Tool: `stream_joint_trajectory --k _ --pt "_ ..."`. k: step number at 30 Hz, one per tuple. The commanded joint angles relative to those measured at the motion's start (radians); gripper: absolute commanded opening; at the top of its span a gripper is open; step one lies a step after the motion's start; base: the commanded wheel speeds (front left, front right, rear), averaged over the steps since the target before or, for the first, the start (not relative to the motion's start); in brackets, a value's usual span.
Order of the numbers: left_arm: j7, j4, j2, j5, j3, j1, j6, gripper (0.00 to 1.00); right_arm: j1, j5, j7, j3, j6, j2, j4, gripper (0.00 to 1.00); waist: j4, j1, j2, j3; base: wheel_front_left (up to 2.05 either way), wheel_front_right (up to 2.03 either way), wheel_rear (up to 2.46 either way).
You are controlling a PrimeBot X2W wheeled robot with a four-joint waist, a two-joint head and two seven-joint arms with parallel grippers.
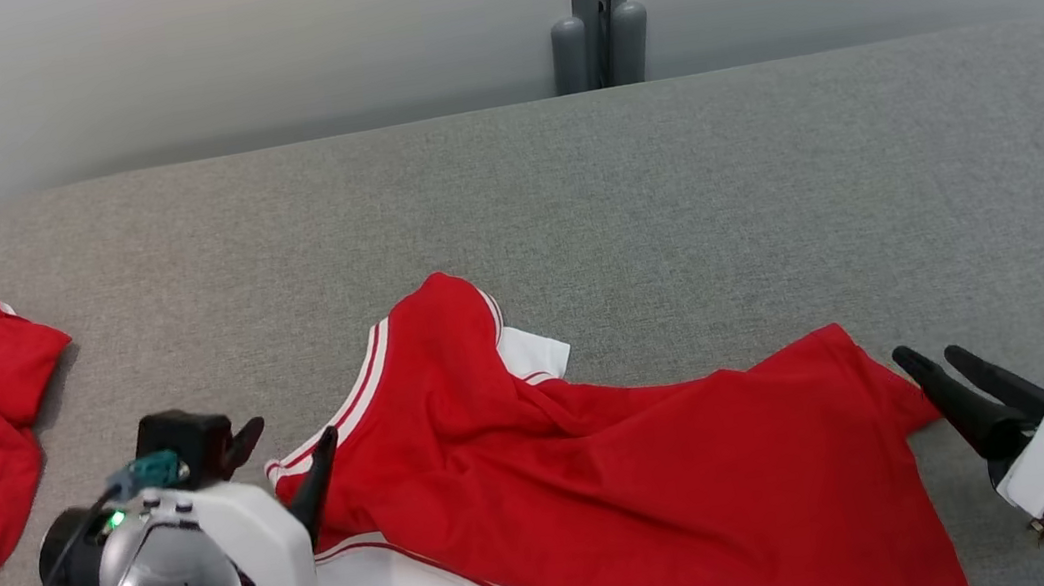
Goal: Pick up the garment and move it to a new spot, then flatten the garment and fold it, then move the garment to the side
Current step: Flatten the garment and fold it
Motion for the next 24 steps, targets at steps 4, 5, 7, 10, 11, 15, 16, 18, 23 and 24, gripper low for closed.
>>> stream_joint_trajectory --k 4,5,7,10,11,15,16,18,23,24 --pt "0.085 0.05 -0.001 -0.01 -0.031 -0.115 -0.062 1.0 -0.022 -0.029 -0.012 -0.033 0.001 0.025 -0.014 1.0 -0.035 0.0 -0.0001 0.031 0.0 0.0 0.0" --pt "0.105 0.075 -0.002 -0.012 -0.038 -0.143 -0.08 1.0 -0.026 -0.034 -0.013 -0.04 0.001 0.03 -0.018 1.0 -0.045 0.0 -0.0001 0.038 0.0 0.0 0.0" --pt "0.13 0.134 -0.022 -0.025 -0.043 -0.204 -0.11 1.0 -0.033 -0.042 -0.01 -0.048 0.0 0.042 -0.024 1.0 -0.065 0.0 -0.0001 0.052 0.0 0.0 0.0" --pt "0.156 0.25 -0.046 -0.034 -0.05 -0.286 -0.149 1.0 -0.047 -0.053 -0.007 -0.055 0.001 0.057 -0.034 1.0 -0.097 0.0 -0.0001 0.075 0.0 0.0 0.0" --pt "0.157 0.29 -0.056 -0.032 -0.053 -0.316 -0.159 1.0 -0.05 -0.056 -0.005 -0.054 0.001 0.063 -0.038 1.0 -0.108 0.0 -0.0001 0.083 0.0 0.0 0.0" --pt "0.157 0.441 -0.11 -0.042 -0.074 -0.419 -0.201 1.0 -0.063 -0.067 0.005 -0.057 0.001 0.073 -0.052 1.0 -0.142 0.0 -0.0001 0.113 0.0 0.0 0.0" --pt "0.155 0.474 -0.125 -0.048 -0.075 -0.444 -0.208 1.0 -0.065 -0.069 0.009 -0.059 0.001 0.075 -0.055 1.0 -0.149 0.0 -0.0001 0.121 0.0 0.0 0.0" --pt "0.153 0.543 -0.144 -0.054 -0.08 -0.491 -0.217 1.0 -0.07 -0.072 0.011 -0.061 0.001 0.08 -0.058 1.0 -0.163 0.0 -0.0001 0.137 0.0 0.0 0.0" --pt "0.177 0.678 -0.208 -0.081 -0.106 -0.568 -0.231 1.0 -0.077 -0.08 0.02 -0.072 0.001 0.088 -0.068 1.0 -0.187 0.0 -0.0001 0.167 0.0 0.0 0.0" --pt "0.184 0.7 -0.214 -0.082 -0.113 -0.579 -0.233 1.0 -0.078 -0.08 0.021 -0.074 0.001 0.09 -0.07 1.0 -0.191 0.0 -0.0001 0.171 0.0 0.0 0.0"
